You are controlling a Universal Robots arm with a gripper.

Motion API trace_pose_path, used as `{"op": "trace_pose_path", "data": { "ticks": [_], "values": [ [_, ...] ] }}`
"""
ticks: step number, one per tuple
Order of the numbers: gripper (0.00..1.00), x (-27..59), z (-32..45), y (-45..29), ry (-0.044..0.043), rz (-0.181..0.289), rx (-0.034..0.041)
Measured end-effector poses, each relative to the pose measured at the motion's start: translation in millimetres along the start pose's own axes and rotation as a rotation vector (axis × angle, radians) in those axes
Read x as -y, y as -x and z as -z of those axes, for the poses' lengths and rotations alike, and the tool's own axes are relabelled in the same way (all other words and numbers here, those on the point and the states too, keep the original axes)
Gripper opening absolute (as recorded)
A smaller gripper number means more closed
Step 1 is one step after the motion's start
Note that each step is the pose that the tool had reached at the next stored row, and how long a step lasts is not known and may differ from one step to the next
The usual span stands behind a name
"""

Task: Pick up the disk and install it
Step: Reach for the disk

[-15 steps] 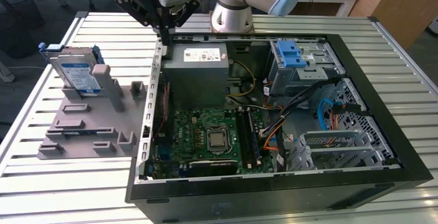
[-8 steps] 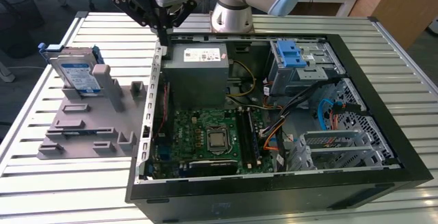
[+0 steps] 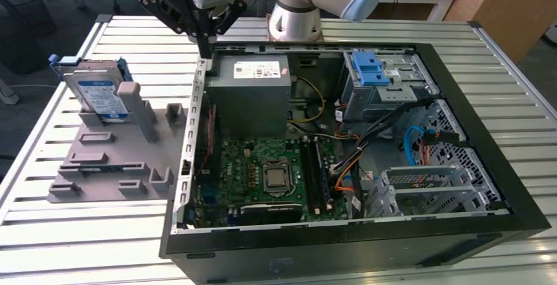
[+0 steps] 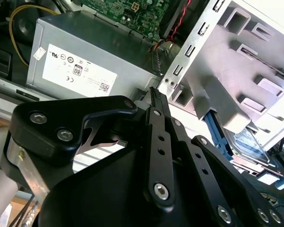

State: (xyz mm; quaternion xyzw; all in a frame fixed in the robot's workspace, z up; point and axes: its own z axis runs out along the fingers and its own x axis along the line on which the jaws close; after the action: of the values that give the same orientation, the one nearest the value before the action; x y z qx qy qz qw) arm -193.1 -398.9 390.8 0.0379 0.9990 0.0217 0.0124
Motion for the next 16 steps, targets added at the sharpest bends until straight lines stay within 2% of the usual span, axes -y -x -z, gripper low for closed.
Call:
{"op": "trace_pose_path", "data": {
  "ticks": [16],
  "values": [
    [0.11,0.8,-0.3,-10.2,-0.0001,0.0,-0.0005]
  ]
}}
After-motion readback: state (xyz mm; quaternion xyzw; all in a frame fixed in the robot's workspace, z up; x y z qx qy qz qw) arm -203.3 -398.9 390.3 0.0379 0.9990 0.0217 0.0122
